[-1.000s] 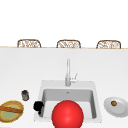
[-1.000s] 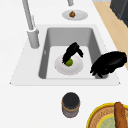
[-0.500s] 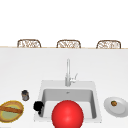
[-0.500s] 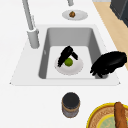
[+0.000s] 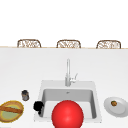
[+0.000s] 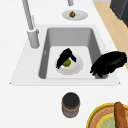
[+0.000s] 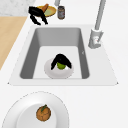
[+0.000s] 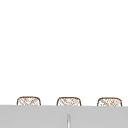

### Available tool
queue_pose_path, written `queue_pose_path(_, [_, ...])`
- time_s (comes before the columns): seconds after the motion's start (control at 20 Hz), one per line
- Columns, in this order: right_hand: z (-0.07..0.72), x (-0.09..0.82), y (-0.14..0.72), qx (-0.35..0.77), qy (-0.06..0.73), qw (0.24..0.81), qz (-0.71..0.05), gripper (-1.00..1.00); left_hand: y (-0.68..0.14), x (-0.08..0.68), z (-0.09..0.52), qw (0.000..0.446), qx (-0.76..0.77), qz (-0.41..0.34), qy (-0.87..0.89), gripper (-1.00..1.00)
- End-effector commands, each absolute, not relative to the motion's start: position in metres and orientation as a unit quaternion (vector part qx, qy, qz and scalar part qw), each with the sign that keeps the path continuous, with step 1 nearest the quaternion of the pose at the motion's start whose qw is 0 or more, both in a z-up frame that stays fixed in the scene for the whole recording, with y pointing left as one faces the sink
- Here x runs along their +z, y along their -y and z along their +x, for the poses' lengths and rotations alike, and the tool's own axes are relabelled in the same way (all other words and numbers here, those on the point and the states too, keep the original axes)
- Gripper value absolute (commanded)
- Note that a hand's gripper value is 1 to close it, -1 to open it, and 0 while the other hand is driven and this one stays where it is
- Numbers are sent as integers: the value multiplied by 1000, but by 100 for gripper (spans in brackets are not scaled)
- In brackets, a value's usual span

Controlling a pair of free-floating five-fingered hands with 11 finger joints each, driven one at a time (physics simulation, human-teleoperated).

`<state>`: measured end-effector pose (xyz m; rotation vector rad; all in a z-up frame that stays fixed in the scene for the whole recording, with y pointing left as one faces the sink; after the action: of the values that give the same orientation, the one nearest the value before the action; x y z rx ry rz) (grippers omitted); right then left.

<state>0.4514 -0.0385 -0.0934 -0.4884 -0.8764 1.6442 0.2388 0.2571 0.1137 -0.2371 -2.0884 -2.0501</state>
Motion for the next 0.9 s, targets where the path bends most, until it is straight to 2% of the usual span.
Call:
queue_pose_path(0.0, [462, -111, 40, 701, 374, 571, -208, -100, -257, 114, 239, 103, -695, -80, 708, 0])
queue_pose_path(0.05, [458, -109, 40, 701, 373, 573, -205, 100, -257, 114, 239, 103, -695, -80, 708, 0])
queue_pose_path(0.4, [445, -86, 48, 661, 458, 538, -253, 100, -257, 114, 239, 103, -695, -80, 708, 0])
queue_pose_path(0.6, [469, -75, 41, 656, 457, 549, -244, 100, -257, 114, 239, 103, -695, -80, 708, 0])
queue_pose_path(0.85, [456, -38, 62, 653, 451, 552, -255, 100, -257, 114, 239, 103, -695, -80, 708, 0])
